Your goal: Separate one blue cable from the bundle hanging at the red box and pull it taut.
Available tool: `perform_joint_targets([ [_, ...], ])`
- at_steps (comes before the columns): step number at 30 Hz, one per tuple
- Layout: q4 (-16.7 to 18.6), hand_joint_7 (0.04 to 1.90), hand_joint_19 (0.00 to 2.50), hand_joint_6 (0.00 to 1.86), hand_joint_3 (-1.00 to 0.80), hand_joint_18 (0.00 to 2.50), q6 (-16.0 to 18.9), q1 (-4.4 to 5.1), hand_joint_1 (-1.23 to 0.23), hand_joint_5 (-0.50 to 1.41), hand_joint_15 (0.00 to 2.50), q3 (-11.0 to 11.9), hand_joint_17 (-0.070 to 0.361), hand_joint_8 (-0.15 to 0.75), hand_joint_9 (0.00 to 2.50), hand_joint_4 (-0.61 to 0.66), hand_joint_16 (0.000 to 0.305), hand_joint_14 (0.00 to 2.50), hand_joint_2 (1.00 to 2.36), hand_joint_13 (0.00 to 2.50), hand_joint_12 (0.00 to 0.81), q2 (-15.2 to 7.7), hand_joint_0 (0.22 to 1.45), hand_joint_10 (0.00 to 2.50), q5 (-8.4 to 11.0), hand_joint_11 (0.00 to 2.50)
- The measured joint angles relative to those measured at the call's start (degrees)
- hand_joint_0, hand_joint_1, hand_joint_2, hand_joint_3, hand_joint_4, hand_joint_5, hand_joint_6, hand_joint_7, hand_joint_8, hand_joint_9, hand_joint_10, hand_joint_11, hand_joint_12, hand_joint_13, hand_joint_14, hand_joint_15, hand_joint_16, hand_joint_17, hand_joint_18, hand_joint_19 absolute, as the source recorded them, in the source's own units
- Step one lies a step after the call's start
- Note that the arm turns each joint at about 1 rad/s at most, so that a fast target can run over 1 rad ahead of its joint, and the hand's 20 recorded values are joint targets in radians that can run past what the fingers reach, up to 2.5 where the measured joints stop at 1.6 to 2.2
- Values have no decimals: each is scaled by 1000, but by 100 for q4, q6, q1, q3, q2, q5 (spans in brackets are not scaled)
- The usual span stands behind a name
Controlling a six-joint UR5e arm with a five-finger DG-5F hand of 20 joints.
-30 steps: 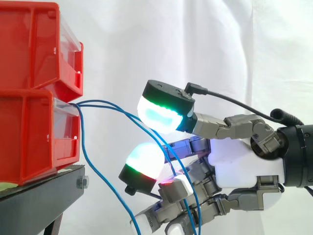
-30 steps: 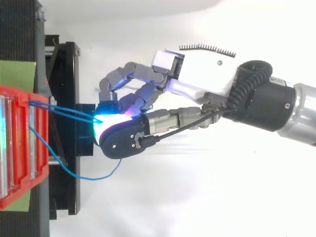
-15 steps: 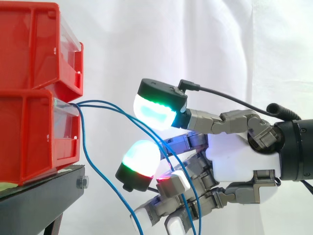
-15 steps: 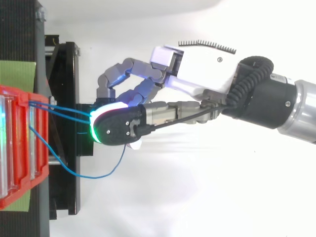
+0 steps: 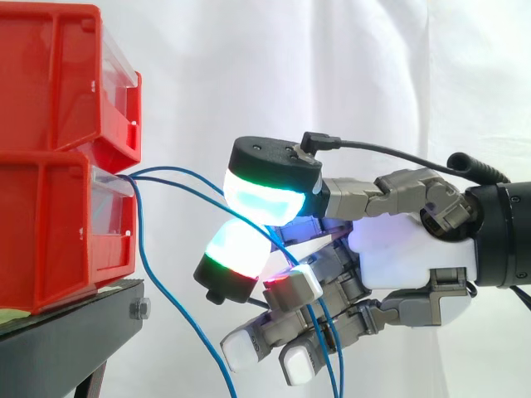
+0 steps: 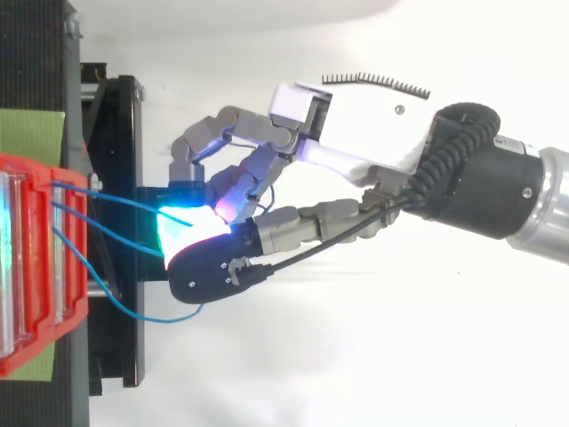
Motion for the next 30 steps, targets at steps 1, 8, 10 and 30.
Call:
perform_joint_targets([
  [1,-2,1014,615,946,-417,826,-1,4,-814,-196,539,0,117,363,1146,38,52,18,1007,814,389,0,726,14,2,1194],
  [8,-3,1107,589,932,-500,815,-8,21,-881,-174,531,2,114,356,1166,-23,51,18,1000,804,378,3,761,18,16,1208],
  [10,-1,1126,588,930,-500,808,-2,28,-895,-168,532,2,113,357,1172,-13,50,18,1000,800,379,3,740,16,17,1193],
  [30,-606,1191,547,950,-445,700,25,33,-940,-162,458,27,111,330,991,-46,49,17,1005,667,376,267,782,17,-14,1038],
])
